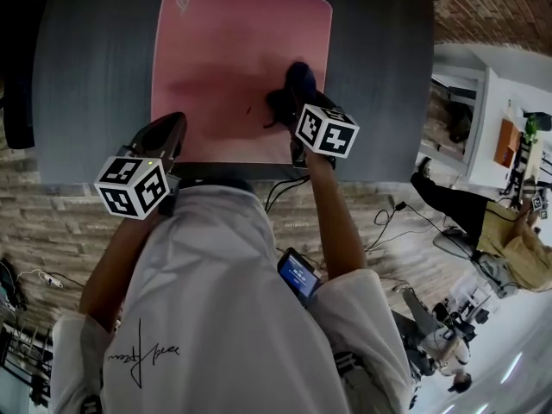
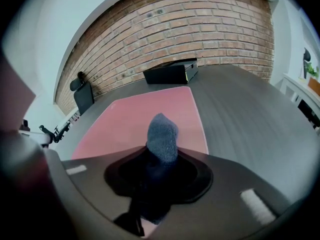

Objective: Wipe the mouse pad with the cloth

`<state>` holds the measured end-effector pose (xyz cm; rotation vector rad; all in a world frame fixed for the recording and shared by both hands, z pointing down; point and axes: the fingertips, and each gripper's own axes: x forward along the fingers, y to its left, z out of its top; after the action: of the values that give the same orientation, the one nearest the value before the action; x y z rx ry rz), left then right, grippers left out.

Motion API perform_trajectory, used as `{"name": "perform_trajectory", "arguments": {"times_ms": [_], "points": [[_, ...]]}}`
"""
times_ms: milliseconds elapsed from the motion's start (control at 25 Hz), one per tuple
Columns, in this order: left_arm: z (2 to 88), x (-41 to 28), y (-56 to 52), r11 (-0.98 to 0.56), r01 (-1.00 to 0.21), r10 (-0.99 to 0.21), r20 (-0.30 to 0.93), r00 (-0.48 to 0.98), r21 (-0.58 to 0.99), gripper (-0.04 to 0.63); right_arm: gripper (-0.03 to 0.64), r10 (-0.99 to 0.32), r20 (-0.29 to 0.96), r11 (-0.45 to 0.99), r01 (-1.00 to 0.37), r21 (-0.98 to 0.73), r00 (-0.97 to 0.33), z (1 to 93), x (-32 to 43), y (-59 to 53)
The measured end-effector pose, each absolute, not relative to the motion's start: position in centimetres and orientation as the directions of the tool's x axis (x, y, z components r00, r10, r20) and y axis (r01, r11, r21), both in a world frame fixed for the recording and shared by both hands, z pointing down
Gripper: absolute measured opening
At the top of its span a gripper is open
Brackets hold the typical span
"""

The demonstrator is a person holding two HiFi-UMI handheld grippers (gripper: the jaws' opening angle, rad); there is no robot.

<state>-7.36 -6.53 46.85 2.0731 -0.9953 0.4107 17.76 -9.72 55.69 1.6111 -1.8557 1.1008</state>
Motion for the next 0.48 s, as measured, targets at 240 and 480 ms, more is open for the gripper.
{"name": "perform_trajectory", "arguments": {"times_ms": [240,480], "points": [[47.2,-7.5,-6.4,-0.382,-0.767,-0.508,0.575,0.641,0.516,0.014,0.110,-0.562,0.789,0.072,-0.966,-0.250,-0.246,55.9,17.7,-10.3],[47.1,-7.7,-6.0,-0.383,-0.764,-0.509,0.572,0.643,0.519,0.014,0.110,-0.555,0.797,0.093,-0.971,-0.222,-0.236,56.0,17.5,-10.9]]}}
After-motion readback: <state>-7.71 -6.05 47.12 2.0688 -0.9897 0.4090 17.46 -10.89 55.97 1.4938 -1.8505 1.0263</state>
